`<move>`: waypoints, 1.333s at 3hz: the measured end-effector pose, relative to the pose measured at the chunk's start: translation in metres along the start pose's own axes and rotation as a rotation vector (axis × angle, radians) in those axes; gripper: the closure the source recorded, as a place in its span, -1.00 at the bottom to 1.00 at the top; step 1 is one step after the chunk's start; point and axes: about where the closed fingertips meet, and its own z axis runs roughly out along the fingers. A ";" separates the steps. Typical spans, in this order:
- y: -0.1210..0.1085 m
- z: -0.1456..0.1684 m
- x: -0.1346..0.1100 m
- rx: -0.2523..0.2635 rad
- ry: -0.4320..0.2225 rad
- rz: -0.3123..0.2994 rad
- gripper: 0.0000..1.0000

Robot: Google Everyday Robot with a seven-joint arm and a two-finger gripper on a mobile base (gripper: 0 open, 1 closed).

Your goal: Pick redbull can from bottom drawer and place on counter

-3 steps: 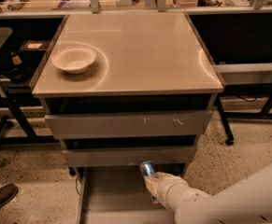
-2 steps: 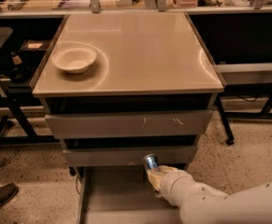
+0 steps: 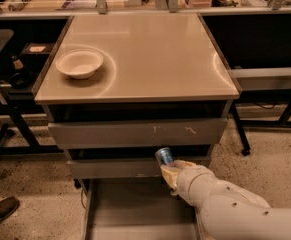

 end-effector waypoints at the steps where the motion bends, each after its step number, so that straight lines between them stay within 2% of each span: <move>1: 0.000 0.000 0.000 0.000 0.000 0.000 1.00; 2: -0.012 -0.013 -0.017 0.022 -0.029 0.007 1.00; 4: -0.042 -0.063 -0.075 0.088 -0.130 -0.021 1.00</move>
Offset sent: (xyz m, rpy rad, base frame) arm 0.0109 -0.0321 0.0542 0.0100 -0.0733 -0.0573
